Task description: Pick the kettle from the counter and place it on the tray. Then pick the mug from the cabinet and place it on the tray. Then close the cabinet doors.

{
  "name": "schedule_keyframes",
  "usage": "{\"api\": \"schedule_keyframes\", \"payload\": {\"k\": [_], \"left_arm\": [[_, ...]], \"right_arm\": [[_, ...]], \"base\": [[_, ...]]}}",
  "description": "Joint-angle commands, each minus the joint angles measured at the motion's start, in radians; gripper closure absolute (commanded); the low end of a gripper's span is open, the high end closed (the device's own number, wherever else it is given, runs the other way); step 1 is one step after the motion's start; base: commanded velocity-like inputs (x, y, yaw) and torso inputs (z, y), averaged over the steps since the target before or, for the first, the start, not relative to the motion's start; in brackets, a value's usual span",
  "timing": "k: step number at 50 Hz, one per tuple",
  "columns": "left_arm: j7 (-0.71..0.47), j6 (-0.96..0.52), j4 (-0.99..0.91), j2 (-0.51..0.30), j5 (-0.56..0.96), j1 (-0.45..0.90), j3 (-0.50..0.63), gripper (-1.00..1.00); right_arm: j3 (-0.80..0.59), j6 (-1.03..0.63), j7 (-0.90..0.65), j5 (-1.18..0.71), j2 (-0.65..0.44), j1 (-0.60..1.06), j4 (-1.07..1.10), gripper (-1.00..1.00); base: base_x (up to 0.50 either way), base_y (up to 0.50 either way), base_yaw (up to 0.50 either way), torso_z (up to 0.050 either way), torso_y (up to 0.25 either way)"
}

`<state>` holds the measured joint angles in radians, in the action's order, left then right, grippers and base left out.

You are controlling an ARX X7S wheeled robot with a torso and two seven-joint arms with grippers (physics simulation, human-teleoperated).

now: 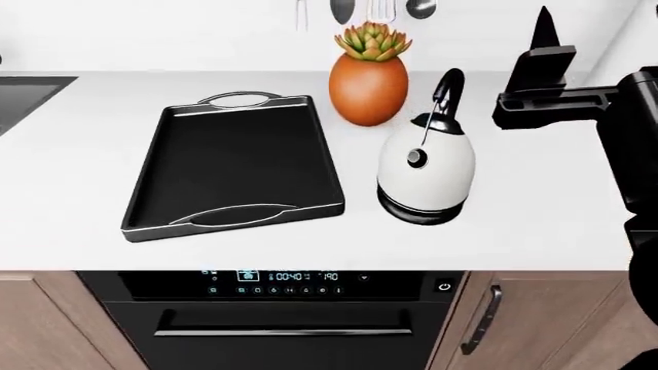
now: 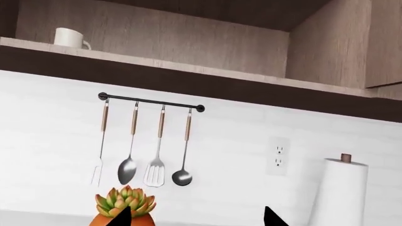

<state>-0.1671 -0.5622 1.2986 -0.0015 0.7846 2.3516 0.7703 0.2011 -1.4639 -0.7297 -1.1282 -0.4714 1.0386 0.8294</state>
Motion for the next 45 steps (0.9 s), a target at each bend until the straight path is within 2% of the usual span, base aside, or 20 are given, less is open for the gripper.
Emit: {"api": "schedule_keyframes", "payload": {"k": [1, 8, 22, 35, 45], "left_arm": [[-0.015, -0.07, -0.035, 0.001, -0.251, 0.004, -0.288, -1.0], [-0.015, -0.161, -0.132, 0.001, -0.375, 0.004, -0.438, -1.0], [-0.041, -0.309, -0.199, 0.001, -0.47, 0.005, -0.576, -1.0], [-0.047, -0.373, -0.213, 0.001, -0.41, 0.005, -0.527, -1.0], [-0.045, -0.357, -0.188, 0.001, -0.368, 0.005, -0.479, -1.0]], "right_arm": [[-0.026, 0.038, -0.011, -0.011, -0.021, -0.011, -0.013, -1.0], [-0.022, 0.041, -0.024, -0.035, -0.027, -0.019, -0.009, -1.0], [-0.048, 0.075, -0.022, -0.027, -0.039, -0.04, -0.014, -1.0], [-0.075, 0.128, 0.003, 0.013, -0.05, -0.077, -0.025, -1.0], [-0.09, 0.164, 0.02, 0.04, -0.058, -0.102, -0.033, -1.0]], "base": [[0.5, 0.0, 0.0, 0.0, 0.0], [0.5, 0.0, 0.0, 0.0, 0.0], [0.5, 0.0, 0.0, 0.0, 0.001], [0.5, 0.0, 0.0, 0.0, 0.002], [0.5, 0.0, 0.0, 0.0, 0.001]]}}
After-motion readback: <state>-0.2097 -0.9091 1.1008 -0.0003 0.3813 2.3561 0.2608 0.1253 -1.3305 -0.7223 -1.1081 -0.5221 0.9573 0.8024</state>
